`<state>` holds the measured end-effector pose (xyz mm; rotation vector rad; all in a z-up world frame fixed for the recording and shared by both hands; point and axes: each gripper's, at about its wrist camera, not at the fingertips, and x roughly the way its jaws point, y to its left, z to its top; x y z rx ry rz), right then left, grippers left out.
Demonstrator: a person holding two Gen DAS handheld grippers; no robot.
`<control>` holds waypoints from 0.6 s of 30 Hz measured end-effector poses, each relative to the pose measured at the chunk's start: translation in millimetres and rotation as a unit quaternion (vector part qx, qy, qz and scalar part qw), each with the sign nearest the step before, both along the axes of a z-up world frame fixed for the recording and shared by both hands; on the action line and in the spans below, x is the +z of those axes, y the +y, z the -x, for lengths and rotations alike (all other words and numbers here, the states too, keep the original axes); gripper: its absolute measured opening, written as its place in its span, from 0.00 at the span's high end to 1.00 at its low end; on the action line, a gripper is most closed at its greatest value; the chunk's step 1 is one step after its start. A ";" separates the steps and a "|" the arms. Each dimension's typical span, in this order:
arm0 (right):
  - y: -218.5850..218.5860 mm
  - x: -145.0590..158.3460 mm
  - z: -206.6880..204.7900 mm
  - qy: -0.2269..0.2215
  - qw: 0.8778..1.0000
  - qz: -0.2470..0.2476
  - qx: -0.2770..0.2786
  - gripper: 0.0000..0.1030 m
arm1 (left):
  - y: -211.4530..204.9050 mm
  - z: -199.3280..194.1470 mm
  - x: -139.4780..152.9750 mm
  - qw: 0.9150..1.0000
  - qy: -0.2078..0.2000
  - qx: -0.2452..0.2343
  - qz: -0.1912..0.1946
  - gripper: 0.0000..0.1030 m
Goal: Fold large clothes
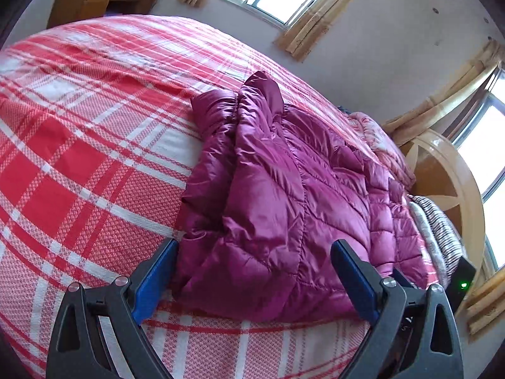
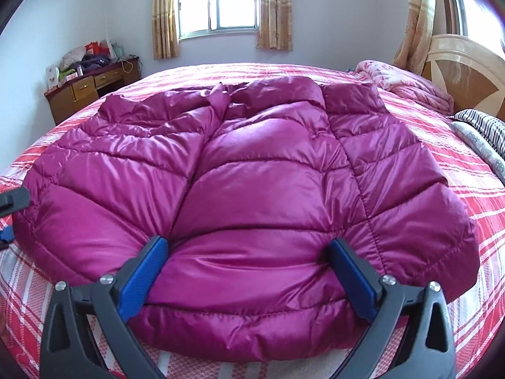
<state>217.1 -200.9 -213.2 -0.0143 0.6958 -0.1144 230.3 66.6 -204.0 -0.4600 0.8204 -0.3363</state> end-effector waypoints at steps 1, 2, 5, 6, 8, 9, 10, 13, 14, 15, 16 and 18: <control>-0.5 0.0 0.5 -0.001 1.000 0.001 0.000 0.00 | -1.8 -0.3 -0.1 1.000 -0.003 -0.002 0.000 0.08; -0.4 0.0 0.7 -0.002 1.000 0.001 0.000 0.00 | -3.7 -1.9 -0.2 1.000 -0.003 -0.001 0.000 0.14; 0.5 0.1 0.8 -0.002 1.000 0.001 0.000 0.00 | -5.6 -9.7 -2.7 1.000 0.000 -0.001 -0.004 0.61; -0.9 -0.1 2.1 -0.003 1.000 0.000 0.001 0.00 | -4.7 -13.6 -4.4 1.000 0.004 -0.008 0.004 0.72; -1.4 1.3 2.0 0.002 1.000 -0.001 0.000 0.00 | -9.2 -11.8 0.9 1.000 -0.005 -0.016 0.001 0.81; -2.6 2.5 2.1 0.004 1.000 -0.003 -0.001 0.01 | -11.8 -11.1 5.1 1.000 -0.013 -0.020 -0.005 0.84; -4.2 4.0 3.2 0.004 1.000 -0.006 -0.003 0.05 | -14.8 -9.0 12.2 0.999 -0.024 -0.026 -0.010 0.86; -6.2 9.7 6.3 -0.002 1.000 -0.018 -0.005 0.15 | -22.5 -3.6 46.3 0.997 -0.067 -0.045 -0.002 0.88; -7.0 11.3 6.6 -0.003 1.000 -0.025 -0.008 0.17 | -27.3 -2.1 59.9 0.995 -0.083 -0.054 -0.003 0.88; -8.1 13.0 7.2 -0.004 0.999 -0.032 -0.010 0.19 | -31.8 -0.3 71.0 0.993 -0.096 -0.063 -0.003 0.89; -8.5 13.5 6.7 -0.002 0.999 -0.034 -0.009 0.20 | -39.2 2.4 85.3 0.991 -0.112 -0.077 -0.003 0.89; -12.1 16.8 5.6 0.006 0.999 -0.042 -0.006 0.22 | -58.8 6.7 108.5 0.984 -0.138 -0.109 -0.013 0.89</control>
